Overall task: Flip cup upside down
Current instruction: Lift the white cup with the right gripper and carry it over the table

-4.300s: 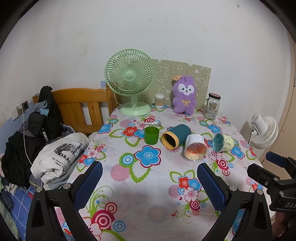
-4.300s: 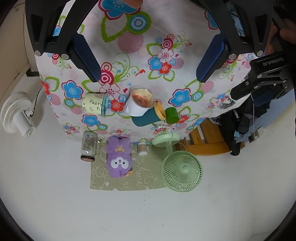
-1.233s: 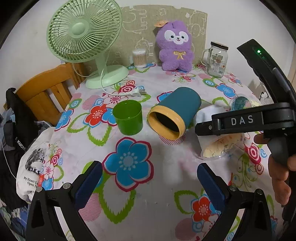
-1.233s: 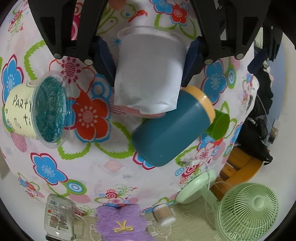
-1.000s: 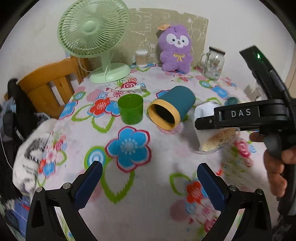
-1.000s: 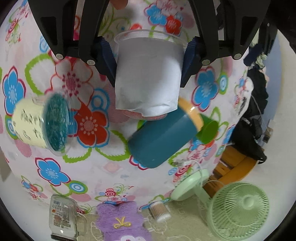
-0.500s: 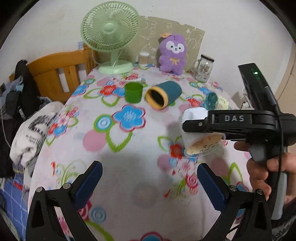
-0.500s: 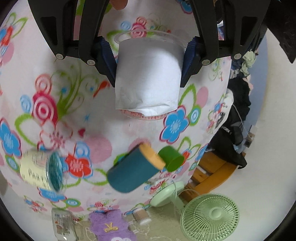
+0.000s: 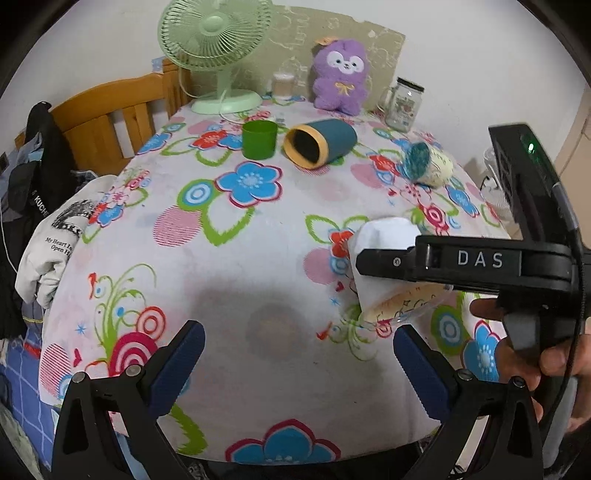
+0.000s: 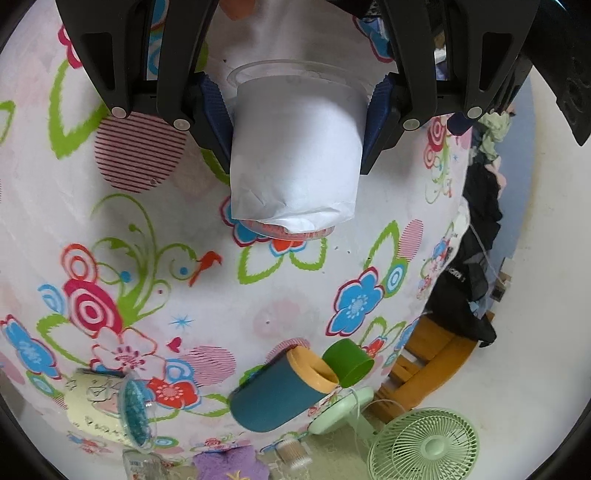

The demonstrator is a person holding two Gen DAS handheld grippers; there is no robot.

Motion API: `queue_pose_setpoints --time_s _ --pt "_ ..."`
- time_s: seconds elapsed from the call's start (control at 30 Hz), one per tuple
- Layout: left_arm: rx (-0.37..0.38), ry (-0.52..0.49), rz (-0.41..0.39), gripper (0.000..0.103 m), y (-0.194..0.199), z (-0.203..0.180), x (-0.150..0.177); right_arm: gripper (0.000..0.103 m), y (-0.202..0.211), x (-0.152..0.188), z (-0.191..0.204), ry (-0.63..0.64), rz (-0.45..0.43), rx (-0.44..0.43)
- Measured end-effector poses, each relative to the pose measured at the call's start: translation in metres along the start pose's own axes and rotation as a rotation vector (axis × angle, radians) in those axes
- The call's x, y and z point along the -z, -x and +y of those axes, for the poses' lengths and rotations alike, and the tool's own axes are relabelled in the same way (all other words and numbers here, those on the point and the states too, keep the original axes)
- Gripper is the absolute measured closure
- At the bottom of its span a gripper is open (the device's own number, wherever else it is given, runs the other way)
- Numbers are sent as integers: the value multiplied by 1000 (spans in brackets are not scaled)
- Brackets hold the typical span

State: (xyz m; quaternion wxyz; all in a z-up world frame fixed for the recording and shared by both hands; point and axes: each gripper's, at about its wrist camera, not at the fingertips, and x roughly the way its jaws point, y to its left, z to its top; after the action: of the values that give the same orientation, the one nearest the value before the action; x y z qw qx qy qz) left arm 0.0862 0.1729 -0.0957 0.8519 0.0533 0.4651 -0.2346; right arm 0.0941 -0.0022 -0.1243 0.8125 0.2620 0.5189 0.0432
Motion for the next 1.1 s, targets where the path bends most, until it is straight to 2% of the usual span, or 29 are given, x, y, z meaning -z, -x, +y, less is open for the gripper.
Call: queue_pose_setpoints --time_s 0.2,0.37,0.43,0.6,0.7,1.1 --pt "9 -11 6 0 -2 -6 2 37 3 3 2 39 -18 54" --pt "7 -14 15 0 -3 -7 1 32 -1 2 4 47 -2 81" --pt "8 -11 14 0 -3 -6 2 21 -5 2 5 58 22 110" --pt "6 -8 13 0 -2 -5 1 13 -6 4 8 88 22 169" --pt "10 -8 14 0 -2 -5 0 8 -3 5 7 94 14 178" --pt "26 -12 14 0 -3 -15 -4 7 28 19 -23 57 -50 141"
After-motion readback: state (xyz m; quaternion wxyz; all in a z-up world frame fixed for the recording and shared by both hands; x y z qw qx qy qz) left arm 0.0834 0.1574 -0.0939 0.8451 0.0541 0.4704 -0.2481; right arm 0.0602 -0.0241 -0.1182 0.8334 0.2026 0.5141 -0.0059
